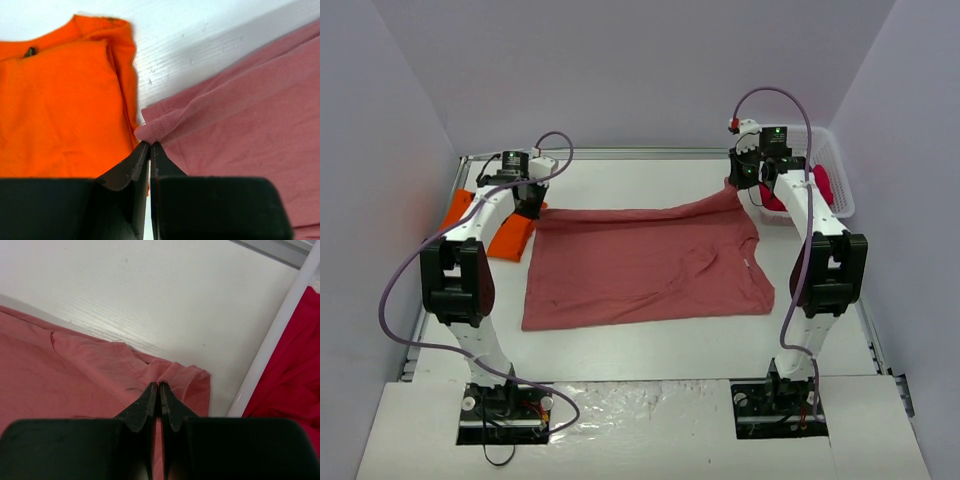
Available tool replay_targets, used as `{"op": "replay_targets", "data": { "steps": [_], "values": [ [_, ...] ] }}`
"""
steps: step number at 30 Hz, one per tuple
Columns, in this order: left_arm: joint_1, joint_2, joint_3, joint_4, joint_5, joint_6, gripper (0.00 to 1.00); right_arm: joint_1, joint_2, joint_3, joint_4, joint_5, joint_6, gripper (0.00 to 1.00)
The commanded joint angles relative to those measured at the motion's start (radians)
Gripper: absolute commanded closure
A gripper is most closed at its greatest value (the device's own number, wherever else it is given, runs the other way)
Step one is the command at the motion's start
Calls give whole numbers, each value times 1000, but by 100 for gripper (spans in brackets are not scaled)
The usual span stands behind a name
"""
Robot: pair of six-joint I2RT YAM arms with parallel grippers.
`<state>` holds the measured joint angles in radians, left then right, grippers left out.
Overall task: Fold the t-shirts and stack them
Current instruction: Grap the side of the flattened tshirt furthest away from the robot with both arms, then fold the other side of the tshirt into a rectangle
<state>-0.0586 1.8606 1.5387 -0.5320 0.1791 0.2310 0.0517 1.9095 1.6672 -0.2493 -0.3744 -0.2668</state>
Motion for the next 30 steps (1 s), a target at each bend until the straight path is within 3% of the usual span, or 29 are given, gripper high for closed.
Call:
{"op": "replay_targets", "data": {
  "steps": [1, 30],
  "values": [
    [9, -69, -32, 15, -7, 21, 98, -7, -84, -26, -28, -32, -17, 100],
    [9, -161, -160, 30, -27, 42, 98, -9, -259, -227, -102, -80, -107, 100]
  ]
}}
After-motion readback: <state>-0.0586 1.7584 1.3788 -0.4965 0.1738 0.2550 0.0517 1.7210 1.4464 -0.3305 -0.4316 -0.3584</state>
